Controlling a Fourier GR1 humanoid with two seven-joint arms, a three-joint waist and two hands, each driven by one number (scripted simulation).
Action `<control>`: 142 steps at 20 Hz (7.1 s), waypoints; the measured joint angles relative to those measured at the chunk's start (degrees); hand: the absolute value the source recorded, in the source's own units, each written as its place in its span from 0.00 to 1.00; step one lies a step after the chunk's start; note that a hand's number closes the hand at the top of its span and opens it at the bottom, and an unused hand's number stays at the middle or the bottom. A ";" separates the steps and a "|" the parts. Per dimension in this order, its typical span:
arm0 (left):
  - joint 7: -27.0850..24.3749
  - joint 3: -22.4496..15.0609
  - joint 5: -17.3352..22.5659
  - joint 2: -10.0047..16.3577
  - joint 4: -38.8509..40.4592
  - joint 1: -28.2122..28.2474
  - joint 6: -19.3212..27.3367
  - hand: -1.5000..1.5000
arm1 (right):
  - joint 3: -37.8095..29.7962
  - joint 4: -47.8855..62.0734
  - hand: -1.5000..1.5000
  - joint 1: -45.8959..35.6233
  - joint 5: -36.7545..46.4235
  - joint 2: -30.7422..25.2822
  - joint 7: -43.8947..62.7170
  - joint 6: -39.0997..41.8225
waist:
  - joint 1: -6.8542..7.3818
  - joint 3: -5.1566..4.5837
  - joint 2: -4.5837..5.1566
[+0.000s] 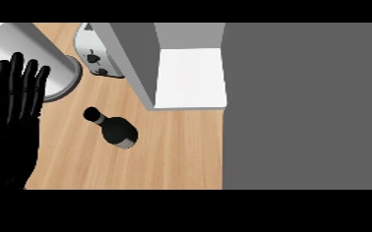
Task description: Pick up the wine, place it into the cabinet and close the cabinet
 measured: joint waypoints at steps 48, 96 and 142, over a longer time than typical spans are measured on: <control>24.67 7.01 43.93 13.72 2.38 -6.41 -18.92 0.00 | 27.28 -23.45 0.00 3.06 0.88 0.60 34.26 -10.31 | 0.22 -0.26 0.80; -27.47 7.92 3.19 9.01 63.93 -11.11 -34.46 0.00 | 34.35 -23.57 0.00 -4.09 4.42 -9.10 37.63 -22.76 | -0.44 -0.31 0.92; -49.50 7.31 2.82 4.27 86.71 -16.35 -20.16 1.00 | 36.71 -23.21 0.00 -1.37 4.48 -17.20 31.28 -28.74 | 0.33 0.01 0.35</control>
